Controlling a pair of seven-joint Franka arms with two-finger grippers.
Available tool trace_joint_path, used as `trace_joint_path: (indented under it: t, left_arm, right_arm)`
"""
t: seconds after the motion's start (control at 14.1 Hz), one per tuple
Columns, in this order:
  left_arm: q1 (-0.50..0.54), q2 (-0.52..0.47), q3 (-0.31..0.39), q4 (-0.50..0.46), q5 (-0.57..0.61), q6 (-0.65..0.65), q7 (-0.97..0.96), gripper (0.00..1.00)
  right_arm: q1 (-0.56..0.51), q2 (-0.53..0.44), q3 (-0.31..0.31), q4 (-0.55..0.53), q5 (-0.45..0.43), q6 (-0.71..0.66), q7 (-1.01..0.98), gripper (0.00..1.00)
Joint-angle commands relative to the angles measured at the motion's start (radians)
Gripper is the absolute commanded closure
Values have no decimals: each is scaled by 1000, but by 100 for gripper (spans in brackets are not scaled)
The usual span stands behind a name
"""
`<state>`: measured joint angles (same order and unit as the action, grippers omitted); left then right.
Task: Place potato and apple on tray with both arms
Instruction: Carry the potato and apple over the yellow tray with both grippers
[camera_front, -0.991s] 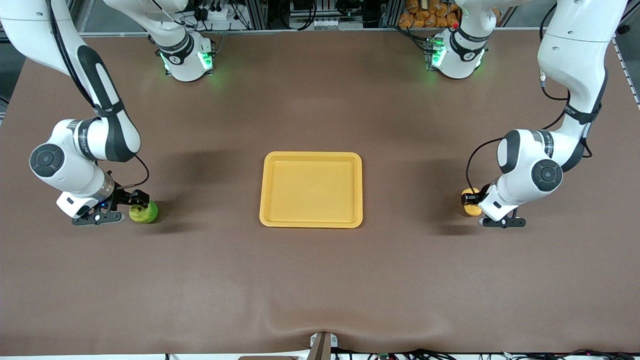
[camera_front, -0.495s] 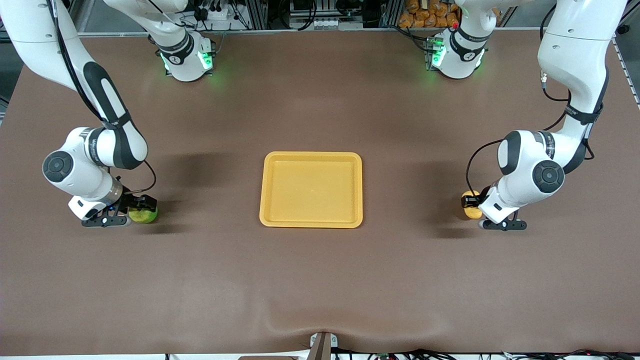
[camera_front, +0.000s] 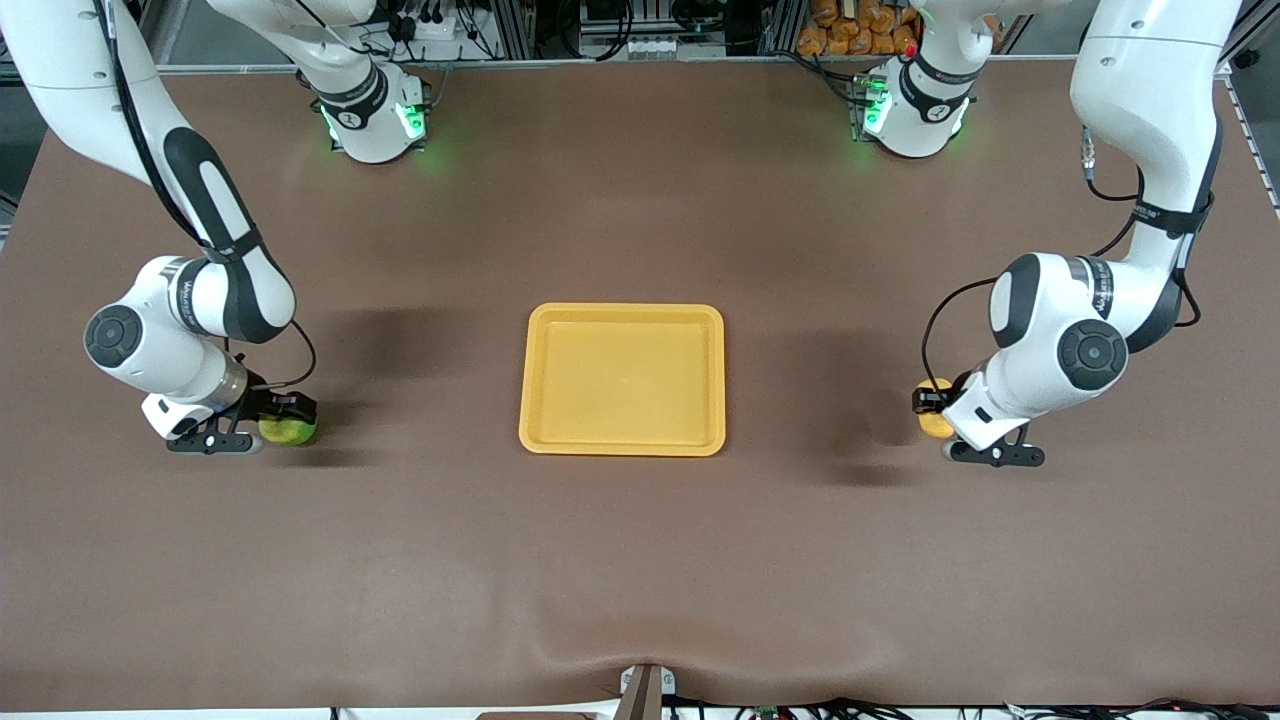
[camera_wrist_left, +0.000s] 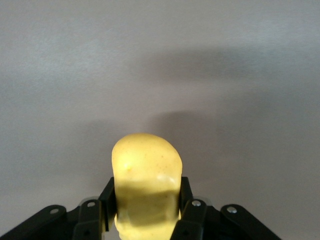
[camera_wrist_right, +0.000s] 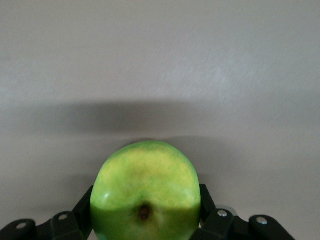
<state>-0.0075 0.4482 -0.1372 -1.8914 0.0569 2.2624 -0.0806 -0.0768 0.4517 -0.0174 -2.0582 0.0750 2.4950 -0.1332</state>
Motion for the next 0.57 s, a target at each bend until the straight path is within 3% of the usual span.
trace_joint_path:
  t: [0.0, 0.21, 0.5]
  left_arm:
    - [-31, -26, -5, -2, 4, -21, -22, 100]
    - [-97, -29, -5, 21, 4, -55, -121, 100]
    - [-178, -22, -8, 74, 4, -101, -247, 100]
  right_arm:
    - [70, -114, 8, -16, 26, -140, 97, 100]
    - [283, -215, 5, -14, 26, -252, 333, 100]
    - [475, -212, 7, 30, 31, -246, 564, 100]
